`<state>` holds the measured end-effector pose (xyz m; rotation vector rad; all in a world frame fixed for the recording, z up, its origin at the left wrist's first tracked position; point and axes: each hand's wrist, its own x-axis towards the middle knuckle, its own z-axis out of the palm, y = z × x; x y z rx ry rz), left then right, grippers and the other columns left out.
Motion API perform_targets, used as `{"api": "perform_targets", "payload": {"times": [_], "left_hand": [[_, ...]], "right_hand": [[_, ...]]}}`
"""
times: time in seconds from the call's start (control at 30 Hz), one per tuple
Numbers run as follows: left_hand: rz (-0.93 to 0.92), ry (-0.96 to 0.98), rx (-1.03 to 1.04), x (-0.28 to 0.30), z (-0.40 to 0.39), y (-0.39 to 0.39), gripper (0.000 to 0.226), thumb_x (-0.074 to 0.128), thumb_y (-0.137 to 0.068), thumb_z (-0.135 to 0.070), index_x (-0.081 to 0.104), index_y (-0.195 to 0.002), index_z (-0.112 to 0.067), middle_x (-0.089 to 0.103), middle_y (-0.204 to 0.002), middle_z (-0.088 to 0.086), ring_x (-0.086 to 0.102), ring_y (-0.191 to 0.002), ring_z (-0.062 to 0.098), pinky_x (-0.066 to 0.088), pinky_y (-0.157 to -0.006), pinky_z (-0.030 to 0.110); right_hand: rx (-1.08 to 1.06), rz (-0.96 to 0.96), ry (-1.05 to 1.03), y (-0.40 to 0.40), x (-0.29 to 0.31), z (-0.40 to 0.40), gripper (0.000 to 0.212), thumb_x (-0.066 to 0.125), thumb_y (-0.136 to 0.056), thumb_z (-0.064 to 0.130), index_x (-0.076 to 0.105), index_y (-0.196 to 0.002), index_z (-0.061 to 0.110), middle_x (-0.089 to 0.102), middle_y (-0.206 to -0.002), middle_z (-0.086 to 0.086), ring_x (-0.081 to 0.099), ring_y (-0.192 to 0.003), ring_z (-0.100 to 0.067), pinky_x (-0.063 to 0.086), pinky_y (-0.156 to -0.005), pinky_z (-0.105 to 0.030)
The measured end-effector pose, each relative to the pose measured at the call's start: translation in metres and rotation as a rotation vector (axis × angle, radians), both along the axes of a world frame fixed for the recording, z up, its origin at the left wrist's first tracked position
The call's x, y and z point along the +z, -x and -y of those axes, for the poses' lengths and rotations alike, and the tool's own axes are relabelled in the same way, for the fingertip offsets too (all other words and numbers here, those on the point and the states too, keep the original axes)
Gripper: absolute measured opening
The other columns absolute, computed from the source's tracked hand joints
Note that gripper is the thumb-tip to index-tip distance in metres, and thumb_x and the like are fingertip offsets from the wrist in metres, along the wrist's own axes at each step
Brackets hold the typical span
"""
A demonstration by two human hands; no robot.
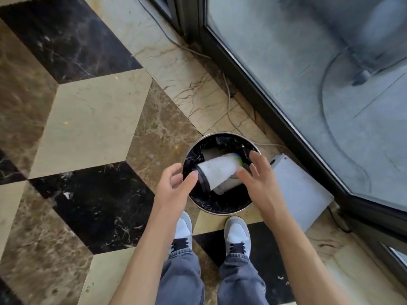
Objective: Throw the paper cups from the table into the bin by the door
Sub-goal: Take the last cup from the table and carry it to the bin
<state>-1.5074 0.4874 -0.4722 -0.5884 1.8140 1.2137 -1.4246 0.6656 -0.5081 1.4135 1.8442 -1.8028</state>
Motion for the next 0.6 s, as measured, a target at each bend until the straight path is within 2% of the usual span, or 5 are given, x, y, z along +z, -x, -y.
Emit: {"api": "perform_targets", "payload": {"times": [0.1,0.3,0.43,0.53,0.6], "left_hand": [[-0.025,0.009,0.005,0.024,0.001,0.005,0.077,0.07,-0.061,-0.067,0.057,-0.133,-0.044,0.062,-0.134,-0.003,0.061,-0.123,0.011,0.048,-0.109,0.043],[-0.129,-0.056,0.035,0.104,-0.002,0.019,0.061,0.071,-0.072,-0.059,0.057,-0.13,-0.046,0.06,-0.135,-0.006,0.058,-0.124,0.008,0.045,-0.112,0.044],[-0.265,-0.134,0.044,0.193,-0.003,0.034,0.059,0.071,-0.072,-0.06,0.056,-0.128,-0.05,0.06,-0.136,-0.009,0.058,-0.125,0.009,0.044,-0.111,0.042],[-0.384,-0.211,0.036,0.278,-0.006,0.048,0.05,0.072,-0.085,-0.054,0.054,-0.131,-0.051,0.057,-0.138,-0.011,0.057,-0.126,0.012,0.044,-0.102,0.037],[-0.485,-0.27,0.03,0.345,-0.009,0.057,0.049,0.071,-0.09,-0.047,0.053,-0.136,-0.046,0.056,-0.141,-0.006,0.056,-0.128,0.014,0.045,-0.107,0.041]], "right_hand": [[-0.003,-0.032,-0.025,0.005,0.032,-0.009,0.056,0.059,-0.094,0.022,0.039,-0.146,0.022,0.043,-0.15,0.008,0.036,-0.141,-0.013,0.034,-0.114,-0.042],[0.039,-0.141,-0.088,0.027,0.129,-0.016,0.057,0.059,-0.095,0.022,0.037,-0.148,0.023,0.04,-0.153,0.009,0.038,-0.14,-0.011,0.035,-0.114,-0.039],[0.078,-0.246,-0.155,0.045,0.223,-0.013,0.056,0.062,-0.093,0.028,0.041,-0.145,0.025,0.043,-0.149,0.01,0.042,-0.137,-0.01,0.038,-0.111,-0.038],[0.103,-0.339,-0.208,0.061,0.313,-0.011,0.058,0.063,-0.093,0.031,0.04,-0.146,0.023,0.042,-0.15,0.009,0.043,-0.137,-0.012,0.037,-0.113,-0.043],[0.106,-0.407,-0.239,0.069,0.381,-0.01,0.06,0.062,-0.094,0.032,0.038,-0.148,0.021,0.04,-0.153,0.007,0.041,-0.138,-0.013,0.036,-0.114,-0.041]]}}
